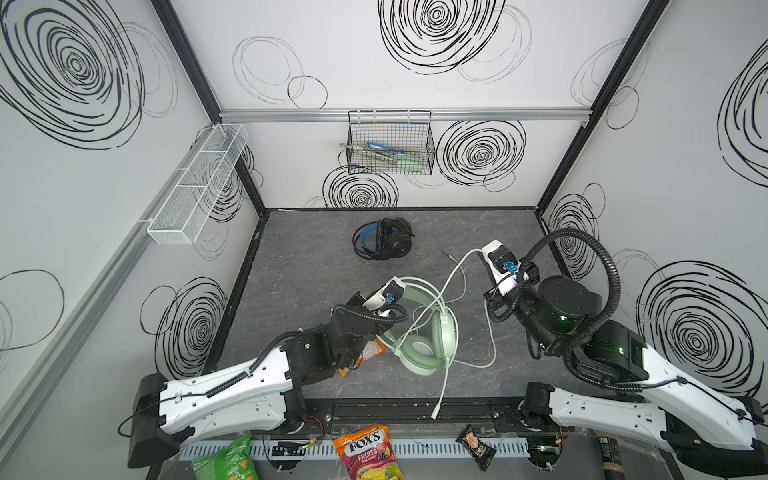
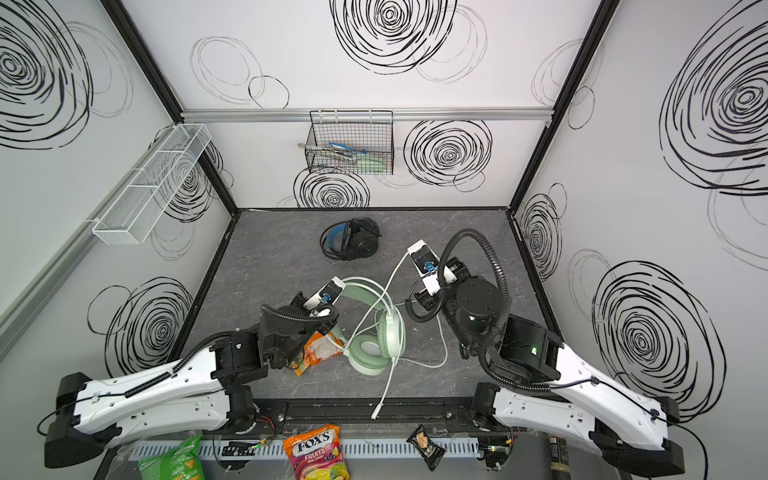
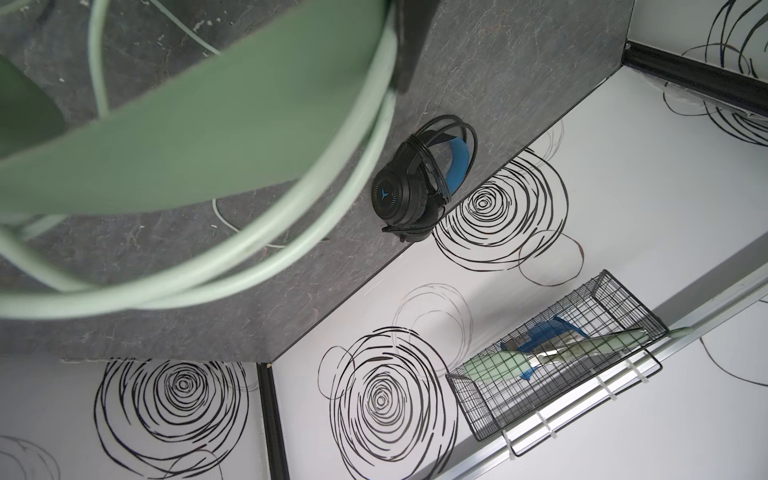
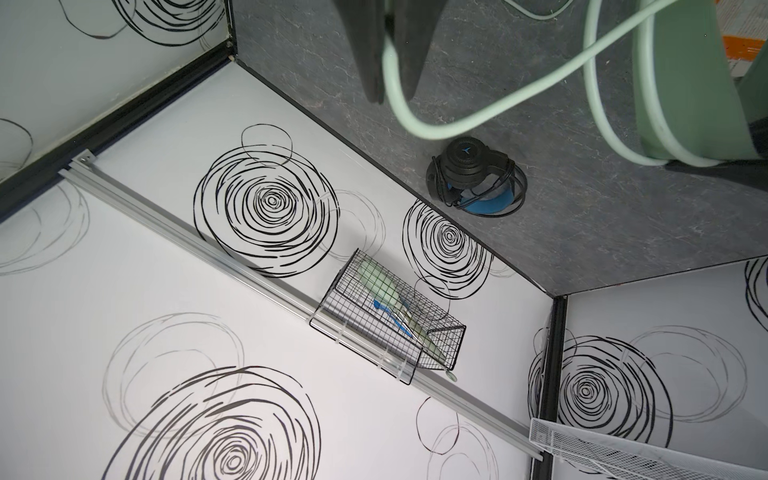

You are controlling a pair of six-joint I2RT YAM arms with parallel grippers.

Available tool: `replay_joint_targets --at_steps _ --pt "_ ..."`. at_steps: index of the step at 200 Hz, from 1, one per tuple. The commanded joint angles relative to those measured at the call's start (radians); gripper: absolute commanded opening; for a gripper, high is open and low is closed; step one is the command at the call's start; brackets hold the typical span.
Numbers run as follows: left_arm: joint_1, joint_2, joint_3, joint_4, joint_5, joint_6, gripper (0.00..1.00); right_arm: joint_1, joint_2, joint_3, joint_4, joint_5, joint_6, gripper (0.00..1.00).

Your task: Wrap the headphones

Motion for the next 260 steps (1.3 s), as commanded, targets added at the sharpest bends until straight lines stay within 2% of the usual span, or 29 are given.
replay_joint_targets --at_steps 1,71,119,204,260 --pt "0.005 -0.029 -0.003 0.041 -0.014 -0.055 0.00 -0.049 -0.005 0.003 0.049 -0.011 -0.016 0.00" --pt "0.007 -0.055 -0.010 0.010 -0.048 -0.060 0.00 -0.213 0.009 0.009 0.074 -0.094 0.014 0.00" --pt "0.007 -0.080 0.003 0.019 0.007 -0.088 0.00 -0.287 0.038 0.001 0.076 -0.144 0.041 0.00" --pt "0.034 -0.205 0.092 0.022 0.172 -0.228 0.00 -0.310 0.066 -0.047 0.127 -0.217 0.090 0.00" --pt "0.048 -0.245 0.157 0.041 0.234 -0.301 0.00 -0.311 0.063 -0.113 0.169 -0.286 0.131 0.01"
